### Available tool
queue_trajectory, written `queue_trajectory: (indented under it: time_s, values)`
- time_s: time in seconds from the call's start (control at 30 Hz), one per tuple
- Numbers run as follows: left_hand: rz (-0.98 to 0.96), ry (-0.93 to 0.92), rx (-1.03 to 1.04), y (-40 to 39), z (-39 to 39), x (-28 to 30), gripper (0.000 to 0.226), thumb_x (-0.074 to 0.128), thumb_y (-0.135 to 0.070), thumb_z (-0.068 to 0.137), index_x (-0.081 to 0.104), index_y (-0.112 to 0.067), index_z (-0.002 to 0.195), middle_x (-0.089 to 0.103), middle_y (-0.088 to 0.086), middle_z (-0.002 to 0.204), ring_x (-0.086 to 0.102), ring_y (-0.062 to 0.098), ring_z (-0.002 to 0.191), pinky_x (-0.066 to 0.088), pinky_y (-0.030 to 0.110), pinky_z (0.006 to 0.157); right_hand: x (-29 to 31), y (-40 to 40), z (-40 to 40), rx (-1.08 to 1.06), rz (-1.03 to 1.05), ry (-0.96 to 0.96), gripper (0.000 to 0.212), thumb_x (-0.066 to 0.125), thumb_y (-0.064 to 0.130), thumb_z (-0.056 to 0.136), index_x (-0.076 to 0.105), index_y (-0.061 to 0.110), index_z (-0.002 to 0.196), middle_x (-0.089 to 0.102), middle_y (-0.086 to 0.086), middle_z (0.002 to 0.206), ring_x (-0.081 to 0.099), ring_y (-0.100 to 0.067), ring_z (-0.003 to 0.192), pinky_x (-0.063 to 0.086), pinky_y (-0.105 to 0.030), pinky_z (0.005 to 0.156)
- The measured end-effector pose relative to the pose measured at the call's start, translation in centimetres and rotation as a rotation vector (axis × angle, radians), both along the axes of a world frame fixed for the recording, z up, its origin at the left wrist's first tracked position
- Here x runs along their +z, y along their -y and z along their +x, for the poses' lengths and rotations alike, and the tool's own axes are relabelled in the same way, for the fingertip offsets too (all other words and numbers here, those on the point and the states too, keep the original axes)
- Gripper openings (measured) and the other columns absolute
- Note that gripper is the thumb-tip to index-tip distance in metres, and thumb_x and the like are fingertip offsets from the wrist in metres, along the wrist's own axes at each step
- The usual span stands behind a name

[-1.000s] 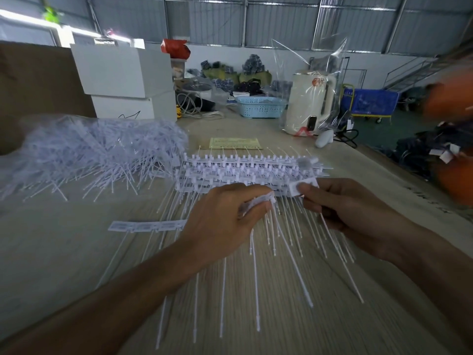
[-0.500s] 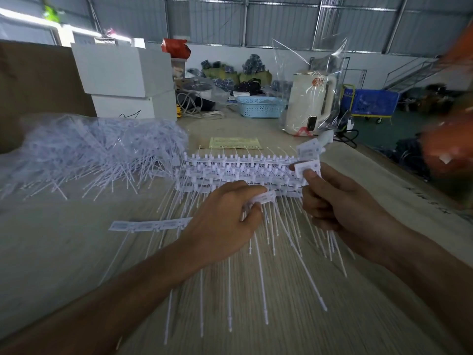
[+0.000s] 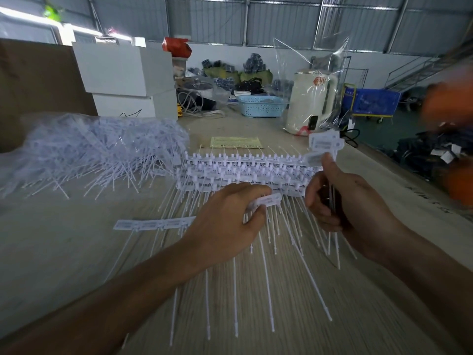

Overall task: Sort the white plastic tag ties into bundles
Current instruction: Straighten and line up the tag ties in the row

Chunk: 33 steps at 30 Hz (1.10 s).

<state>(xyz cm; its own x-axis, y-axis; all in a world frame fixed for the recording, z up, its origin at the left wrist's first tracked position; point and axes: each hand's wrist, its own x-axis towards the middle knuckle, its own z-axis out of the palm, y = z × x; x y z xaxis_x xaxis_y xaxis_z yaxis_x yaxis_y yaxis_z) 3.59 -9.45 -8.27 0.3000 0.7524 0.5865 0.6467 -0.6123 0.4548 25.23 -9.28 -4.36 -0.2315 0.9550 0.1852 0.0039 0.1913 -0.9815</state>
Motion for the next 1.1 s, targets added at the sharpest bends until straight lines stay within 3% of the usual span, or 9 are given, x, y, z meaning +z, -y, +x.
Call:
queue_trajectory:
  time_s: [0.13,0.3,0.43,0.5,0.6,0.7,0.83,0.97,1.1]
  values:
    - [-0.004,0.033,-0.019,0.0,0.0,-0.1,0.028,0.058,-0.031,0.095,0.062,-0.029,0.122,0.069,-0.009,0.109,0.063,0.006,0.096,0.055,0.035,0.08,0.0,0.3,-0.3,-0.039,0.064,0.052,0.068,0.039,0.058,0.099,0.063,0.0,0.074,0.035,-0.006,0.05,0.026,-0.016,0.042,0.027,-0.022,0.043]
    - [0.028,0.089,-0.062,0.1,0.2,0.2,0.018,0.066,-0.023,0.093,0.064,-0.022,0.111,0.069,-0.01,0.094,0.064,0.009,0.086,0.054,0.039,0.072,0.0,0.6,-0.9,-0.154,0.088,0.299,0.051,0.058,0.063,0.082,0.074,0.014,0.08,0.035,0.004,0.052,0.029,-0.009,0.044,0.026,-0.023,0.043]
    - [0.054,0.146,-0.102,0.3,0.3,0.6,0.017,0.07,-0.017,0.092,0.064,-0.017,0.108,0.07,-0.009,0.09,0.066,0.008,0.082,0.052,0.038,0.072,0.1,0.8,-1.0,-0.06,0.041,0.369,0.036,0.067,0.058,0.079,0.069,0.028,0.06,0.035,0.002,0.051,0.028,-0.01,0.043,0.024,-0.023,0.041]
    - [0.068,0.162,-0.135,0.4,0.4,0.8,0.016,0.069,-0.016,0.093,0.063,-0.015,0.107,0.071,-0.008,0.089,0.068,0.009,0.081,0.053,0.035,0.069,0.2,0.8,-0.8,0.024,-0.046,0.348,0.037,0.07,0.056,0.08,0.063,0.031,0.053,0.033,0.005,0.051,0.027,-0.01,0.043,0.024,-0.021,0.041]
    - [0.1,0.163,-0.156,0.5,0.4,0.9,0.016,0.069,-0.017,0.093,0.062,-0.015,0.107,0.071,-0.008,0.087,0.068,0.009,0.076,0.052,0.031,0.062,0.2,0.6,-0.5,0.109,-0.2,0.281,0.032,0.072,0.053,0.078,0.067,0.025,0.065,0.032,0.007,0.052,0.025,-0.008,0.042,0.025,-0.019,0.038]
    - [0.089,0.144,-0.179,0.5,0.5,0.7,0.018,0.069,-0.019,0.093,0.061,-0.017,0.109,0.07,-0.011,0.087,0.068,0.01,0.074,0.052,0.033,0.061,-0.1,0.3,-0.3,0.125,-0.205,0.219,0.039,0.077,0.047,0.073,0.069,0.011,0.084,0.029,0.005,0.055,0.023,-0.009,0.044,0.024,-0.02,0.038]
    - [0.092,0.094,-0.156,0.0,0.0,0.6,0.018,0.06,-0.028,0.097,0.064,-0.021,0.113,0.065,-0.015,0.076,0.061,0.011,0.057,0.048,0.032,0.051,0.1,0.0,-0.4,0.04,-0.199,0.122,0.027,0.08,0.041,0.067,0.071,0.015,0.069,0.033,0.004,0.054,0.022,-0.009,0.043,0.025,-0.02,0.036]
    - [0.05,0.011,-0.087,-0.1,-0.3,0.4,0.031,0.058,-0.029,0.092,0.061,-0.031,0.123,0.069,-0.013,0.09,0.064,0.01,0.065,0.053,0.034,0.062,0.1,0.2,-0.7,-0.027,-0.185,0.087,0.026,0.077,0.044,0.066,0.068,0.02,0.06,0.028,0.006,0.052,0.021,-0.01,0.043,0.023,-0.021,0.037]
    - [0.127,-0.017,-0.056,0.1,-0.1,0.4,0.026,0.061,-0.032,0.092,0.065,-0.026,0.117,0.068,-0.011,0.089,0.061,0.008,0.072,0.052,0.036,0.065,0.1,0.6,-0.7,-0.081,0.02,0.299,0.041,0.068,0.047,0.086,0.065,0.012,0.064,0.033,0.003,0.051,0.027,-0.01,0.043,0.024,-0.021,0.042]
